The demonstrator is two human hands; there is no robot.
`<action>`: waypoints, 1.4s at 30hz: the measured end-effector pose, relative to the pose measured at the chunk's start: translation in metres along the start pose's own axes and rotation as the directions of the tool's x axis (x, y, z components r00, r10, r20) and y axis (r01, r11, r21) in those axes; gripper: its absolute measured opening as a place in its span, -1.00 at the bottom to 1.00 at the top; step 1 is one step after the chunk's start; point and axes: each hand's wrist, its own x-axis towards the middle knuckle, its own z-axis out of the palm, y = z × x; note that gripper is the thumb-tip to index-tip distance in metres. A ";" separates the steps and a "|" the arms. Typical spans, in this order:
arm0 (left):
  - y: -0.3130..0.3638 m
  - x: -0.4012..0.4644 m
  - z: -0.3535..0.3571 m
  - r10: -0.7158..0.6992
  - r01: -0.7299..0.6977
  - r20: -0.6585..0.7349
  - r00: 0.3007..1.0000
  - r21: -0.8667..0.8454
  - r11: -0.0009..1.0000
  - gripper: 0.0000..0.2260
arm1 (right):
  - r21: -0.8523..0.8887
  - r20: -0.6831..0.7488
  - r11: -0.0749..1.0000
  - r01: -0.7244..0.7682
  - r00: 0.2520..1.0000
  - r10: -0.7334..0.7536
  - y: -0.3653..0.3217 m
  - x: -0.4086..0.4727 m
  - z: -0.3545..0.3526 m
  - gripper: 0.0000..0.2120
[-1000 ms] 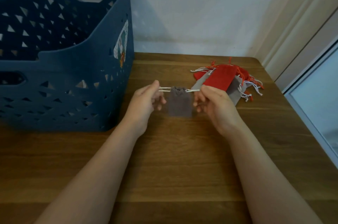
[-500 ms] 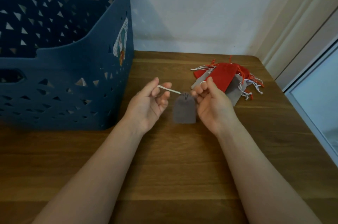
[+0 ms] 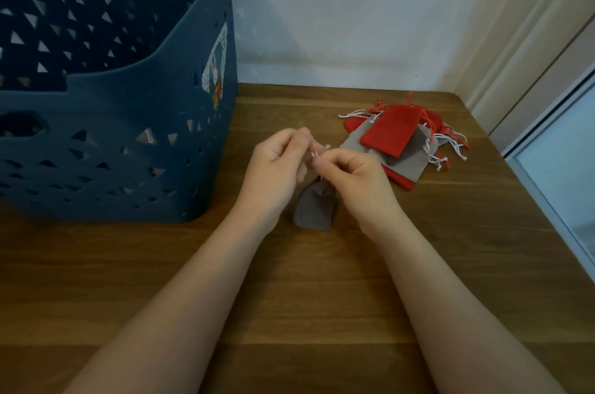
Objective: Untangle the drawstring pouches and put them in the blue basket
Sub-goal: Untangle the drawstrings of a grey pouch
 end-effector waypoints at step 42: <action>-0.007 0.002 0.002 -0.136 0.163 0.095 0.986 -0.395 0.904 -0.79 | -0.281 0.061 0.959 0.046 0.998 -0.030 0.017 0.003 -0.006 -0.89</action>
